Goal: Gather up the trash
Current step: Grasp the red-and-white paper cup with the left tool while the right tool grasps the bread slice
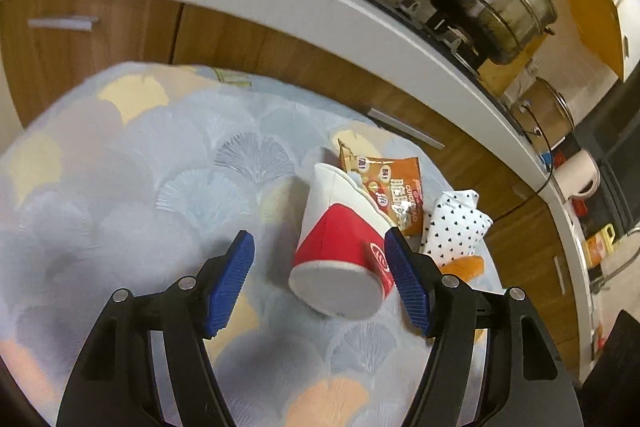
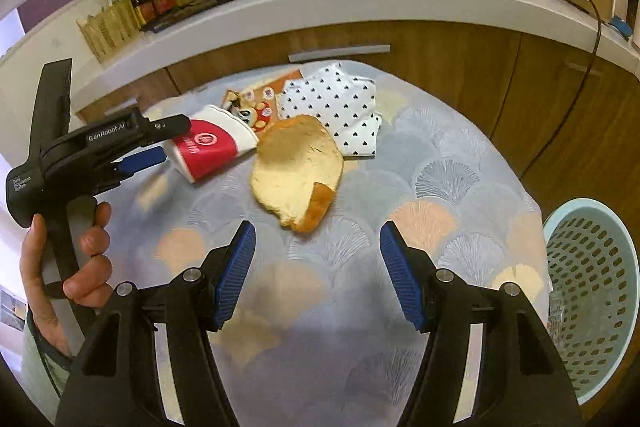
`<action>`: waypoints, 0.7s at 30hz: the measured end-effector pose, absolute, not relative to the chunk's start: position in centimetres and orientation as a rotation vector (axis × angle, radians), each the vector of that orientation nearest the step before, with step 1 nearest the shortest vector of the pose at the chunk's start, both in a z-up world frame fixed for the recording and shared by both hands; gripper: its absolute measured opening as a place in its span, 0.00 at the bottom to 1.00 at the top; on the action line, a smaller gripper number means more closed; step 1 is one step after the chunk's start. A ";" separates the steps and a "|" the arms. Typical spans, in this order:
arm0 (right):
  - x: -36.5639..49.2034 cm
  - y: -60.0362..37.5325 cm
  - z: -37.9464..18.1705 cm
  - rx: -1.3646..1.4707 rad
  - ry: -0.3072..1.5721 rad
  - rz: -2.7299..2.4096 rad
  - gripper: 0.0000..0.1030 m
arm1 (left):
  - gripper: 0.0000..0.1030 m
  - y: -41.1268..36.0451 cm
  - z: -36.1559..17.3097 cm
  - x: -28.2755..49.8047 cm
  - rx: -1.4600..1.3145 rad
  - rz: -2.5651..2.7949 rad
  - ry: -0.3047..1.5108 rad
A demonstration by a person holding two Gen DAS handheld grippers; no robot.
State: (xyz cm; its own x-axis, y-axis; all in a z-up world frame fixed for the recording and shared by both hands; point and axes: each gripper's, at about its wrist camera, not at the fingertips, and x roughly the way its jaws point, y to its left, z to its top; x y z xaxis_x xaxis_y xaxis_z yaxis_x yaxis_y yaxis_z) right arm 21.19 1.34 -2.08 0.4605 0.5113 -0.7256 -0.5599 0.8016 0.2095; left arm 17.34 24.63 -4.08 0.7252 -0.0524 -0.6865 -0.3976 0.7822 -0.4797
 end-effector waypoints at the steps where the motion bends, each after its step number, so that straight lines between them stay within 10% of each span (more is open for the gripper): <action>1: 21.5 1.5 -2.4 -0.068 0.876 0.654 0.59 | 0.64 24.7 -4.4 17.7 -0.663 0.200 0.755; 21: 25.6 5.8 -5.2 -0.129 0.886 0.612 0.60 | 0.54 20.8 -4.5 18.4 -0.430 0.187 0.743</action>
